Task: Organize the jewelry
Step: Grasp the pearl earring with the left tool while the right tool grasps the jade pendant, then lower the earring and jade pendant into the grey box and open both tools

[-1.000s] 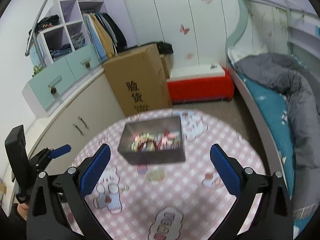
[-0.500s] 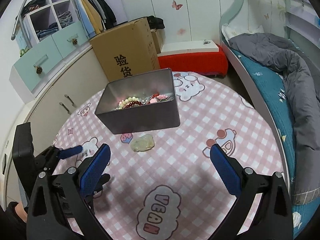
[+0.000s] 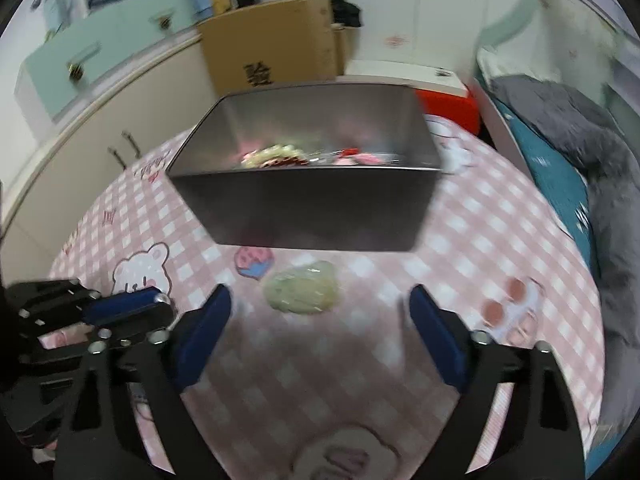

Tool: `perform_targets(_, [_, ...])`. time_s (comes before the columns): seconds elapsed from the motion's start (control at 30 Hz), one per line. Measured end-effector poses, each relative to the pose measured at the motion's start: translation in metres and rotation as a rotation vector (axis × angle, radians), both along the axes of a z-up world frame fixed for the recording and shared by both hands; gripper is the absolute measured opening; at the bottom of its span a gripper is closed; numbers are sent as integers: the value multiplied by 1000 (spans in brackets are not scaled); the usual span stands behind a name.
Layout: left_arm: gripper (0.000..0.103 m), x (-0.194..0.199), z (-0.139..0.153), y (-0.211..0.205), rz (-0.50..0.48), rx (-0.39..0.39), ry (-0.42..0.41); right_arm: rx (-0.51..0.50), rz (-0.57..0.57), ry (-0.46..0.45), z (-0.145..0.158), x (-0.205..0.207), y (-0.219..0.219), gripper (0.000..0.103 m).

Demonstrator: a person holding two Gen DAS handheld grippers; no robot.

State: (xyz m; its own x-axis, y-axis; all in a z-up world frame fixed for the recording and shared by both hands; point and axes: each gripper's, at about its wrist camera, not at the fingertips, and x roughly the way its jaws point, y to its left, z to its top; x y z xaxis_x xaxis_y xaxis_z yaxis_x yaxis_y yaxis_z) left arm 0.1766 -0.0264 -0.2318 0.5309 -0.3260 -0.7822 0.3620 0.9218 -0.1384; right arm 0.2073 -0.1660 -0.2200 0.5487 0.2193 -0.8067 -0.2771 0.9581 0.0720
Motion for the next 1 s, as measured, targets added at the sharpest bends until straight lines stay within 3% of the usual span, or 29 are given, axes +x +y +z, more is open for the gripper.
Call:
perform_targets(0.07, [10,0,3,4,11,-5,0,-78,35,-33,-6,-2,12,51])
perform_targets(0.13, [10,-1,6,7,19,-7,-4,-58,55,-35,-5,-8,14,41])
perform_targets(0.37, [10,-3,19,13,38,-29,-21,-2,73,-36,8,-29,3,41])
perform_targets(0.63, [11,7,61,18,49,-56,-92,99,70,-164,86,-46,-16,41])
perform_targets(0.83, [11,28,119,15,53,-77,-210,122,46,-281,155,-25,-32,41])
perform_targets(1.0, [11,48,154,4,49,-103,-273,138,26,-298,179,0,-39,41])
